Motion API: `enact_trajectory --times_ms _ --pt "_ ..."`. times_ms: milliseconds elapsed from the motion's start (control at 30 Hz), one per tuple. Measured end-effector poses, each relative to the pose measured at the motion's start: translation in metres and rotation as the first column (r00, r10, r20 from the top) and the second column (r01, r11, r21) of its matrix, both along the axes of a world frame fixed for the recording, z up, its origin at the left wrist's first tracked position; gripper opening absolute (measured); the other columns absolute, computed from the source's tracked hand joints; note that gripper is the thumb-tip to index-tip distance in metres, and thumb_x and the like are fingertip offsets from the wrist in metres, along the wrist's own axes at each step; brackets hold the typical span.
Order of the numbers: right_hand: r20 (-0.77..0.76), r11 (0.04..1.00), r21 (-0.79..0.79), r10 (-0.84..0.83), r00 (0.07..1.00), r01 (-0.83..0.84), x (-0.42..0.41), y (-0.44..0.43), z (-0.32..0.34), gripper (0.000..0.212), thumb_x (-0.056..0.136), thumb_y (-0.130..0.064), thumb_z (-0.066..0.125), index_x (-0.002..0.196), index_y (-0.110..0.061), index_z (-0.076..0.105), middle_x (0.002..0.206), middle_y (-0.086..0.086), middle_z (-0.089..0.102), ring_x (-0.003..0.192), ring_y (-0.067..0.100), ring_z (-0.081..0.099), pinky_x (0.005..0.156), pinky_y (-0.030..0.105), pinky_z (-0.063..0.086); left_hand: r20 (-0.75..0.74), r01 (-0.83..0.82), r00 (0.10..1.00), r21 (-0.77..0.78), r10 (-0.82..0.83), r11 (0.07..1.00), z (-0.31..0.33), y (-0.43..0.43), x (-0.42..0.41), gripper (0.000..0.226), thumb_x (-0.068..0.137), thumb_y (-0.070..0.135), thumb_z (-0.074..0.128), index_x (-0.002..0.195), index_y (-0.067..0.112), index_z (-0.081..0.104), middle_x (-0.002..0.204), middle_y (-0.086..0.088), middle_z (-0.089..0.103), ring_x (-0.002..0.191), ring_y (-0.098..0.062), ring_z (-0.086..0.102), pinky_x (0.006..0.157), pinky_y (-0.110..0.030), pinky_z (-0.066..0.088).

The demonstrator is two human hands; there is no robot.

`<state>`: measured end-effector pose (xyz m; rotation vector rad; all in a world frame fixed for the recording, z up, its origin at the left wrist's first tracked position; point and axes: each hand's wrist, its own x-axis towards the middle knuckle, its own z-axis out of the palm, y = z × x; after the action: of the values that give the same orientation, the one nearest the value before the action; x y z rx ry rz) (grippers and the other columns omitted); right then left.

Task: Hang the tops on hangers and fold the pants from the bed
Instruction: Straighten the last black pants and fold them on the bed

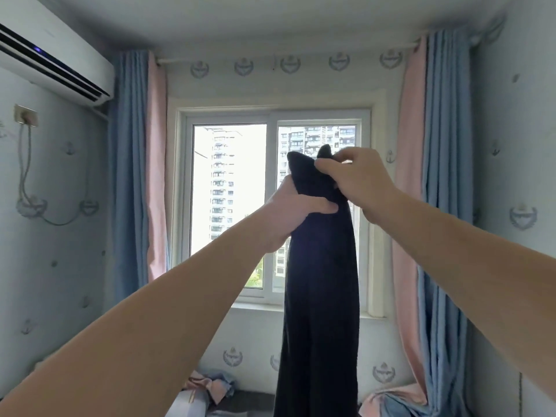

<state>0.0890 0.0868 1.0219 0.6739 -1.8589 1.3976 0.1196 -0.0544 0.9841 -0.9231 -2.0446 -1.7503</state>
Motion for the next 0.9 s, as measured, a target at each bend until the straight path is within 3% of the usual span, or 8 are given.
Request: enact_trajectory --times_ms 133,267,400,500,600,667,733,900 --pt "-0.082 0.994 0.100 -0.027 0.996 0.036 0.008 0.007 0.003 0.019 0.083 -0.034 0.075 0.081 -0.016 0.069 0.089 -0.002 0.069 0.080 0.015 0.064 0.070 0.029 0.048 -0.029 -0.037 0.999 0.051 0.038 0.998 0.003 0.007 -0.005 0.042 0.082 -0.010 0.062 0.121 0.005 0.064 0.109 -0.016 0.072 0.099 -0.030 0.072 0.083 -0.041 0.059" --pt "-0.179 0.970 0.231 -0.029 0.983 0.071 0.007 0.025 -0.010 0.013 0.088 -0.027 0.073 0.100 -0.025 0.067 0.100 -0.009 0.073 0.098 0.008 0.066 0.086 0.031 0.051 0.066 -0.172 0.984 0.142 0.164 0.975 0.002 0.000 -0.010 0.037 0.077 -0.013 0.052 0.112 -0.003 0.061 0.087 -0.011 0.064 0.078 -0.027 0.065 0.062 -0.031 0.052" --pt "-0.154 0.968 0.127 -0.197 0.968 0.217 -0.009 0.046 -0.028 0.065 0.086 -0.043 0.074 0.140 -0.030 0.041 0.143 -0.009 0.049 0.131 0.008 0.043 0.104 0.031 0.033 0.124 -0.175 0.981 0.225 0.150 0.958 0.008 -0.018 -0.008 0.044 0.077 -0.012 0.046 0.118 -0.004 0.058 0.097 -0.016 0.062 0.086 -0.034 0.063 0.080 -0.046 0.053" --pt "0.182 0.999 0.033 -0.018 0.983 0.012 -0.016 0.053 -0.037 0.100 0.076 -0.063 0.074 0.155 -0.034 0.019 0.160 -0.002 0.030 0.140 0.017 0.036 0.106 0.038 0.034 0.137 -0.140 0.985 0.300 0.102 0.943 0.017 -0.032 -0.005 0.042 0.078 -0.010 0.044 0.116 -0.003 0.059 0.100 -0.017 0.061 0.087 -0.035 0.063 0.087 -0.052 0.054" --pt "0.514 0.880 -0.110 0.448 0.731 -0.462 -0.019 0.042 -0.044 0.083 0.075 -0.070 0.068 0.145 -0.032 0.048 0.151 -0.003 0.050 0.129 0.015 0.054 0.093 0.039 0.053 0.145 -0.073 0.989 0.349 0.024 0.934 0.026 -0.051 -0.005 0.037 0.081 -0.006 0.045 0.110 0.007 0.063 0.098 -0.016 0.064 0.088 -0.034 0.065 0.085 -0.047 0.056" --pt "0.545 0.774 -0.176 0.591 0.595 -0.608 -0.018 0.025 -0.045 0.060 0.078 -0.064 0.072 0.127 -0.028 0.070 0.136 -0.002 0.064 0.122 0.019 0.064 0.088 0.035 0.059 0.161 -0.055 0.987 0.357 -0.004 0.933 0.030 -0.064 -0.005 0.031 0.083 -0.002 0.047 0.108 0.009 0.063 0.094 -0.013 0.066 0.087 -0.032 0.065 0.082 -0.044 0.056" --pt "0.512 0.774 -0.211 0.608 0.607 -0.596 -0.016 0.005 -0.040 0.051 0.075 -0.054 0.080 0.116 -0.023 0.076 0.128 0.002 0.070 0.115 0.022 0.068 0.084 0.034 0.060 0.183 -0.077 0.983 0.343 0.014 0.936 0.034 -0.078 -0.006 0.028 0.084 0.001 0.049 0.106 0.010 0.064 0.091 -0.011 0.066 0.085 -0.031 0.065 0.077 -0.039 0.056" --pt "0.302 0.886 -0.283 0.446 0.842 -0.367 -0.005 -0.036 -0.008 0.038 0.083 -0.028 0.080 0.117 -0.013 0.071 0.111 0.006 0.076 0.094 0.024 0.075 0.067 0.032 0.061 0.190 -0.173 0.975 0.296 0.119 0.940 0.047 -0.124 -0.009 0.016 0.084 0.009 0.055 0.096 0.010 0.066 0.087 -0.006 0.068 0.080 -0.026 0.065 0.070 -0.030 0.054"
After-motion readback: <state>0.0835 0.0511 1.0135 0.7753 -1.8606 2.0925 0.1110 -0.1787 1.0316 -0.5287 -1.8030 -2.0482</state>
